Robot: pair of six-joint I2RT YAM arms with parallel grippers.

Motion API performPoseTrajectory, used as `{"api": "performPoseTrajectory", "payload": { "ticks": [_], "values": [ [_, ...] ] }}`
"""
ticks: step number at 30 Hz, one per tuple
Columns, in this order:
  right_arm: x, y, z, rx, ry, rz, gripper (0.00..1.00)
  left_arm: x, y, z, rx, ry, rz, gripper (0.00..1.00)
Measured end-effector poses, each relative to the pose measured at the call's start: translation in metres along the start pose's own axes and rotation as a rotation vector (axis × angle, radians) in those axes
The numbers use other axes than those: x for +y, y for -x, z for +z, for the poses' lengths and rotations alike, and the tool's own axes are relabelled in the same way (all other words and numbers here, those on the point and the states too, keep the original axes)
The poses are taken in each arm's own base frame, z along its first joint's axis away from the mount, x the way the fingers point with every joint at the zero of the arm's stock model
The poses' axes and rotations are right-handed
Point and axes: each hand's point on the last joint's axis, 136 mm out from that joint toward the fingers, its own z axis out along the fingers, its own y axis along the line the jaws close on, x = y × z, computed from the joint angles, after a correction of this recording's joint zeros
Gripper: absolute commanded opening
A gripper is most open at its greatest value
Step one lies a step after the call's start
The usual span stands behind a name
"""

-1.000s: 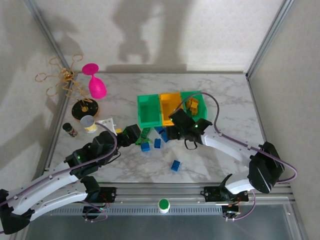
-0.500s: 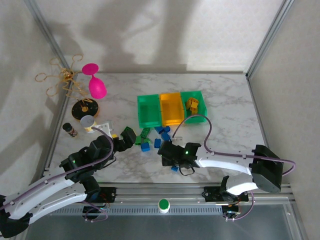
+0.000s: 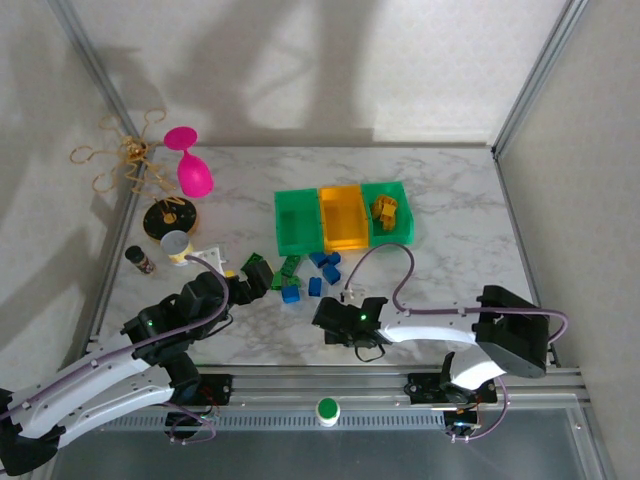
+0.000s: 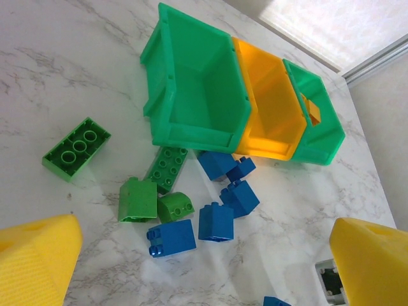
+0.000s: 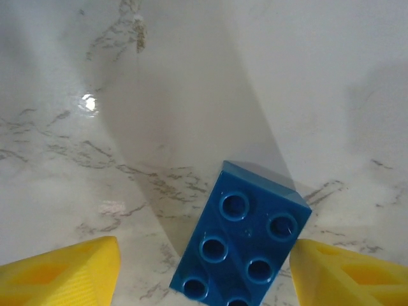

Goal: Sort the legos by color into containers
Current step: Pick up the lego from the bottom-center of the table.

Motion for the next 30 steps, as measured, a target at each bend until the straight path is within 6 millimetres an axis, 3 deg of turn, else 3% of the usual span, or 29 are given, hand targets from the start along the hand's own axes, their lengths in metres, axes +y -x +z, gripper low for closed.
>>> {"api": "performPoseTrajectory", "payload": {
  "ticks": [9, 21, 30],
  "values": [
    [0.015, 0.007, 0.002, -0.009, -0.008, -0.029, 0.51, 0.001, 0.002, -0.004, -0.012, -0.014, -0.017, 1.00],
    [0.013, 0.006, 0.007, 0.004, -0.041, -0.064, 0.30, 0.003, 0.001, -0.004, -0.011, -0.006, -0.016, 1.00],
    [0.012, 0.014, 0.001, -0.015, -0.066, -0.090, 0.25, 0.003, 0.001, -0.003, -0.010, -0.004, -0.015, 1.00]
  ]
}}
